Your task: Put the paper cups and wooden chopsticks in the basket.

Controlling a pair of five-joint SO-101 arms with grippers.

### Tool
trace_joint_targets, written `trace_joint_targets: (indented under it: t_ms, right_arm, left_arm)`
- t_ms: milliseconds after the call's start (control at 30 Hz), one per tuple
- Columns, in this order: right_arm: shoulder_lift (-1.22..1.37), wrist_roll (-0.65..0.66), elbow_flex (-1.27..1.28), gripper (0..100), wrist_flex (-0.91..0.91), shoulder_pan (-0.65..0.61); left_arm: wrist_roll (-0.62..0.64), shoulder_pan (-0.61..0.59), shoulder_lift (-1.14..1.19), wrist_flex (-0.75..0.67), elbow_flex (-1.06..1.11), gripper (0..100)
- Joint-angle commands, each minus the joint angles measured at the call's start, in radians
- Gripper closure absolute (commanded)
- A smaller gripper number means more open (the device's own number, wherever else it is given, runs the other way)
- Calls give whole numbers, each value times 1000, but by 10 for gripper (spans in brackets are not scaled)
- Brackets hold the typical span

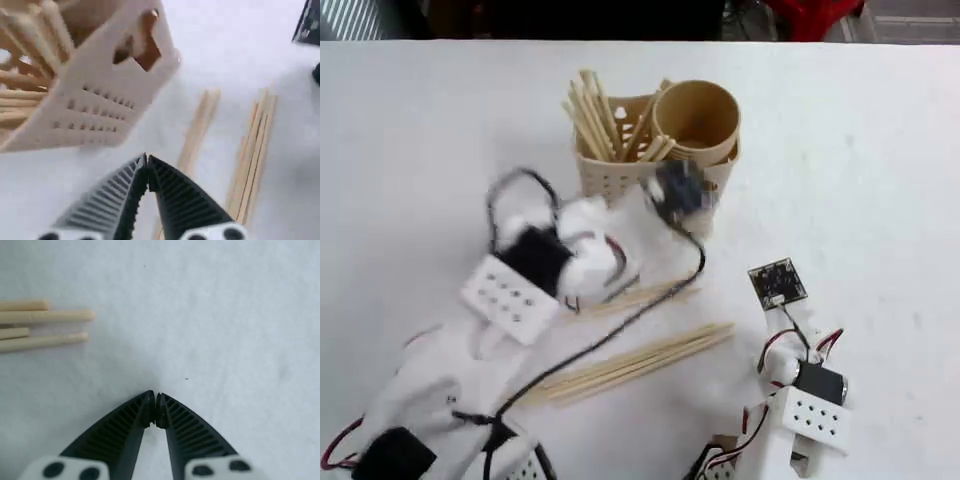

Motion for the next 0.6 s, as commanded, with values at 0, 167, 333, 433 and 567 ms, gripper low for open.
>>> trace_joint_targets:
  t_ms: [0,167,333,433,567]
  right_arm:
    - [5,12,-29,981,-16,4]
    - [5,15,-29,981,-16,4]
    - [5,17,-29,981,-15,4]
    - [5,17,-29,981,-15,4]
    - [5,17,-29,981,-15,4]
  left_arm:
    - [-83,15,-4,-304,350,881]
    - [-143,-13,199,-480,368,883]
    - [-189,-62,496,-517,232,884]
    - [-192,-99,627,-474,110,884]
    - [-190,-96,691,-387,21,884]
